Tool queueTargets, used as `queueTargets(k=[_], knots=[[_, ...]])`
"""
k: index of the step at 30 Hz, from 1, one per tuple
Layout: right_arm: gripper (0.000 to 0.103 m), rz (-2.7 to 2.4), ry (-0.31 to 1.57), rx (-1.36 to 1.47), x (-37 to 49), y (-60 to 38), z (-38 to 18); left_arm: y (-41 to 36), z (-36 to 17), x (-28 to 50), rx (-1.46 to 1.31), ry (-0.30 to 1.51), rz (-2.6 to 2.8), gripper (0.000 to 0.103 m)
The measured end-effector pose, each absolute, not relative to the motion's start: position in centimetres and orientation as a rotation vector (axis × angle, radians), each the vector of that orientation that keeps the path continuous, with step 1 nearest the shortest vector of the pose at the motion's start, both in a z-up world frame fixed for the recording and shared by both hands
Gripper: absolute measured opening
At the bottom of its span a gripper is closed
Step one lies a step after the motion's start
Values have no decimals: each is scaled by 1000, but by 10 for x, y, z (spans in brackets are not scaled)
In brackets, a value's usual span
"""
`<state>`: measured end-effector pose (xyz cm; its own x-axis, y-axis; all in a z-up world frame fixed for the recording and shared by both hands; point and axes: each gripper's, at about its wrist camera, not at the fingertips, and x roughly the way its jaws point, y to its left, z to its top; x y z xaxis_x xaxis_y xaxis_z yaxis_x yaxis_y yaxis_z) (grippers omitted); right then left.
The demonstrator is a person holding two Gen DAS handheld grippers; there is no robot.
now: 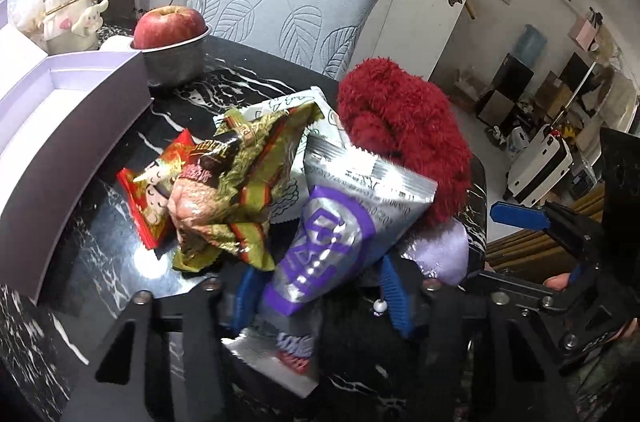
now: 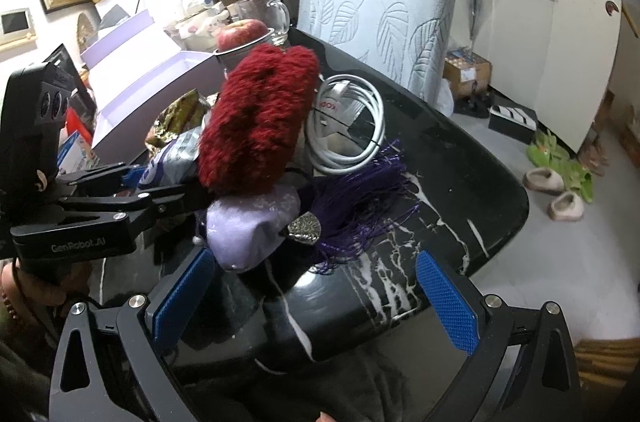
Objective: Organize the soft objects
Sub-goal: 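Grasp the silver-purple snack packet with the left tool while the right tool grasps the lavender pouch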
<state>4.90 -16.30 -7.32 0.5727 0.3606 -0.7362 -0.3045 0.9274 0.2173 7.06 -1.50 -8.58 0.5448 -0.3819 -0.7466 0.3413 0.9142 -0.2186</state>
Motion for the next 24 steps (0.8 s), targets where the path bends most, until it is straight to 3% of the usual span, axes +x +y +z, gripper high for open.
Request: queueTargets(k=[4,24], knots=[[103,405,877,77,47,-160,-74,-12,-85,64,-74,916,-417,44],[96,495,791,-28,53,-112,-74,35,-81,0,-164,920,-183,42]])
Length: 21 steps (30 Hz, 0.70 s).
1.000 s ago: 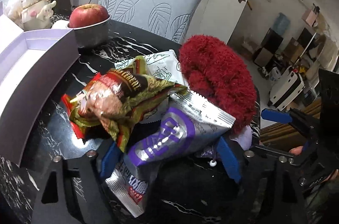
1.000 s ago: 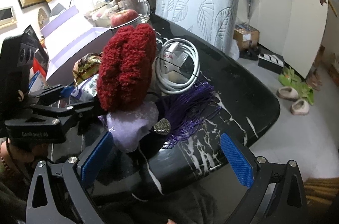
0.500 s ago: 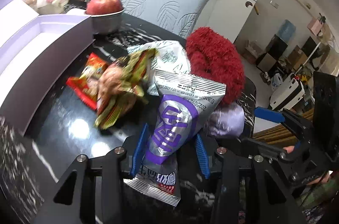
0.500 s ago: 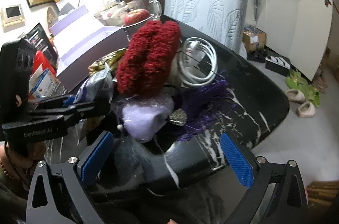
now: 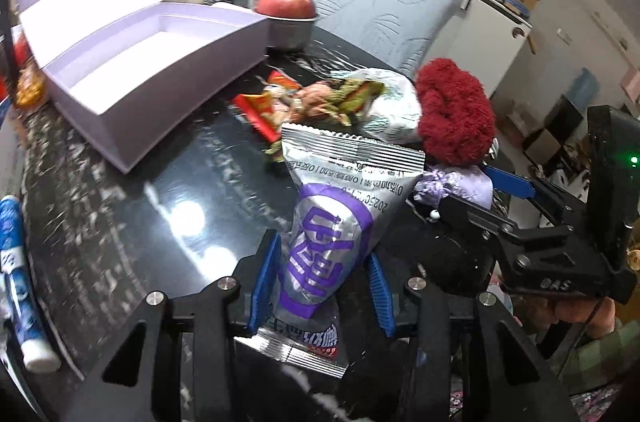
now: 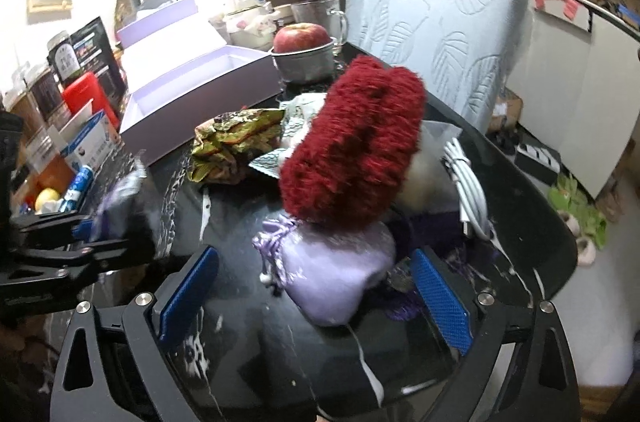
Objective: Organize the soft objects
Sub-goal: 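Grasp the silver-purple snack packet with the left tool while the right tool grasps the lavender pouch, then lift and carry the packet and pouch with both tools toward the lavender gift box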
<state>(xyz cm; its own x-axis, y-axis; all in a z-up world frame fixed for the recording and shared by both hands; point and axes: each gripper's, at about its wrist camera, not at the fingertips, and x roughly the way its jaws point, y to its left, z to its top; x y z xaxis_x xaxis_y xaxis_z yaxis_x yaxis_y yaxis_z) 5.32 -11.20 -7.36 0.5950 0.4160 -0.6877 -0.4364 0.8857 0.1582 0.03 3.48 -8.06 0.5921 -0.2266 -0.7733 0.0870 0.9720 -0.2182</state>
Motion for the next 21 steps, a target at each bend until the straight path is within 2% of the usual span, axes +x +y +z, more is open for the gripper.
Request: queueTargets(k=[2,3,5,7,9,12,21], knots=[[91,477,785,-41,55,-109,-75,39,-80,-4,-171,914,-161,42],[84,469,786,-42,56,-109,-76,41,-80,-5,-174,912,-152,42],[77,462,797,-37,58,-108,-78,45,-81,-6,-181,910,-137,42],[74,465,805,-25,59,-109,-79,48,-80,-8,-192,907,-130,42],[62,470,813,-26,56,-110,-81,50,-81,-8,-200,906,-130,42],[57,498,810,-27,50,-110,-81,51,-83,-9,-204,916,-129,42],[56,607,824,-42,28,-107,-81,50,-92,-1,-219,946,-129,42]])
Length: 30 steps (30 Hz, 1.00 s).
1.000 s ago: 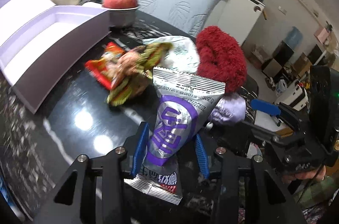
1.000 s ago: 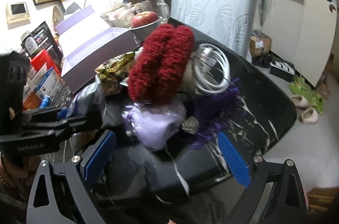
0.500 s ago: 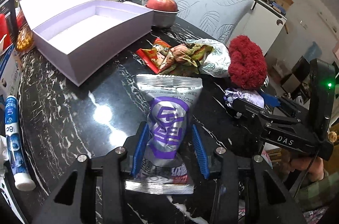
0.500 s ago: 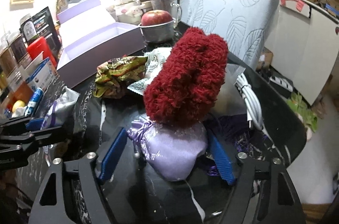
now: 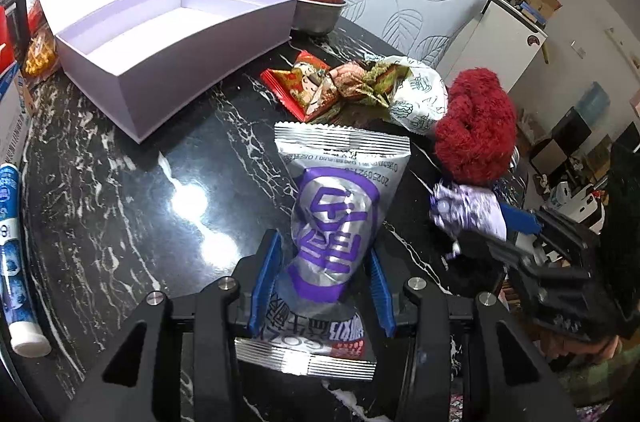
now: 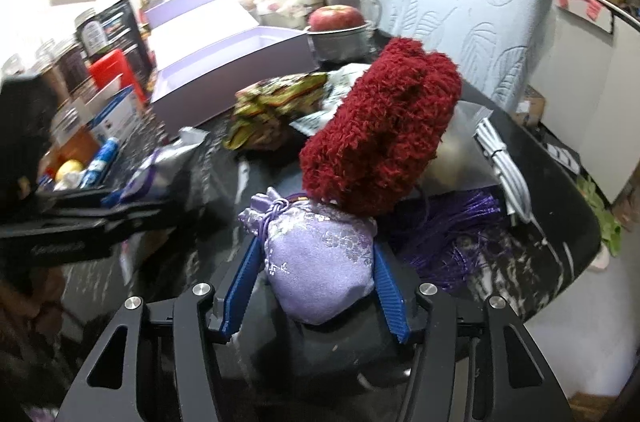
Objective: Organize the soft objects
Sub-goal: 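Lift and carry the packet and pouch with both tools toward the lavender gift box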
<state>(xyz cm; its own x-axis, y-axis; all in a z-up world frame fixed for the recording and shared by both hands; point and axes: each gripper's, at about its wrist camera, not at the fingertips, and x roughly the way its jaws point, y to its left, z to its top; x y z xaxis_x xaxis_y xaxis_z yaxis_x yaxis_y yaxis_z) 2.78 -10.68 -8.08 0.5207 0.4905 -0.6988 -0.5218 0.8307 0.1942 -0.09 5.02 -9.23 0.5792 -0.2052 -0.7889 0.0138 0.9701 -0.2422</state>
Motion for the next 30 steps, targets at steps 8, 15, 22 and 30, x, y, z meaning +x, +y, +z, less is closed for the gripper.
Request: queueTargets(k=[8,15,22,30], knots=[[82,651,814,-66,17,-104,-83,45,-97,10,-216,963,-137,42],[88,594,798,-79,25,-102,-88,41,-97,16,-185,956,-121,42],[58,589,777,-136,19,-95,-87,34,-97,15,-125,960,-95,34],[51,653,799,-97,11,-97,-85,38,-97,3,-169,965,-112,31]])
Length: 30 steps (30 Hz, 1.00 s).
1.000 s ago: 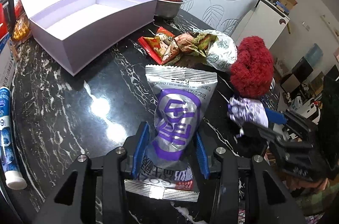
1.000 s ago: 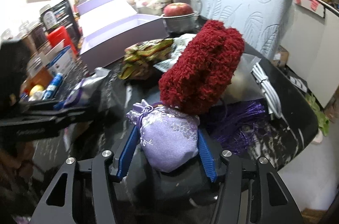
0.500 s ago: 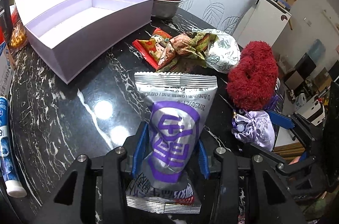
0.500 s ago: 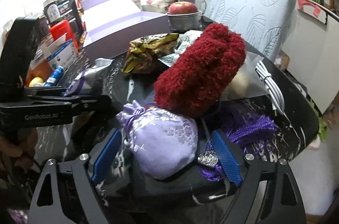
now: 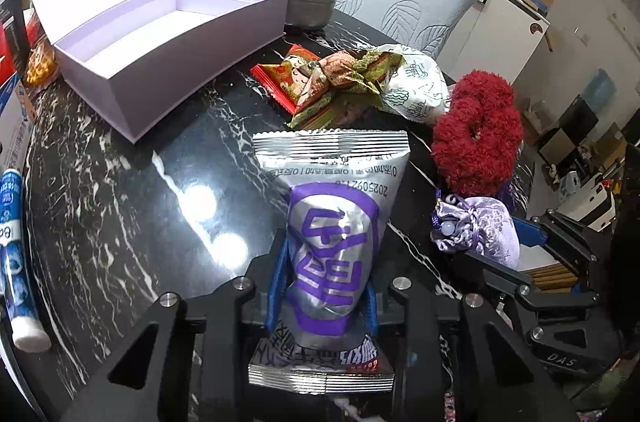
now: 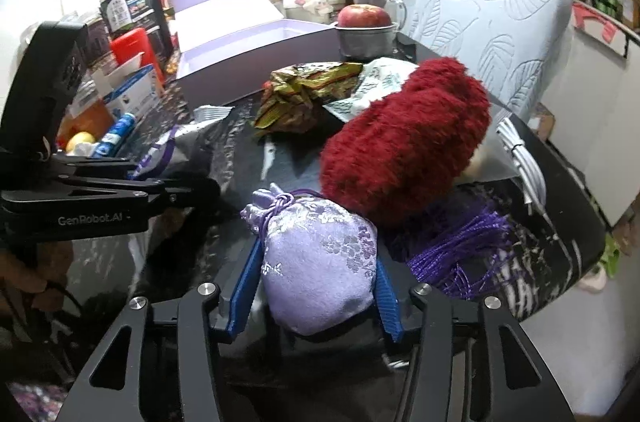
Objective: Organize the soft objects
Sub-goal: 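Lift and carry the packet and pouch with both tools toward the lavender gift box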
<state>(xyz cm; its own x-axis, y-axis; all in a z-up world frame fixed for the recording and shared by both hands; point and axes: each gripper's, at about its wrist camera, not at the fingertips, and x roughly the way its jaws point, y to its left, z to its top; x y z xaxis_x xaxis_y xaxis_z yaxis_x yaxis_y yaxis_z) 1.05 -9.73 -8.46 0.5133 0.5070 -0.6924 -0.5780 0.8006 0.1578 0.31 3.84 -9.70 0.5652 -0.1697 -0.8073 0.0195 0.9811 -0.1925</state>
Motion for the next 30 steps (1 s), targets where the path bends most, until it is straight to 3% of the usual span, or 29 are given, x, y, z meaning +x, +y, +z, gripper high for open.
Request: queueTargets(k=[30], knots=[[51,924,624,-78,-9,-53,-8,80,-24,-52,-222,790,-37,30]])
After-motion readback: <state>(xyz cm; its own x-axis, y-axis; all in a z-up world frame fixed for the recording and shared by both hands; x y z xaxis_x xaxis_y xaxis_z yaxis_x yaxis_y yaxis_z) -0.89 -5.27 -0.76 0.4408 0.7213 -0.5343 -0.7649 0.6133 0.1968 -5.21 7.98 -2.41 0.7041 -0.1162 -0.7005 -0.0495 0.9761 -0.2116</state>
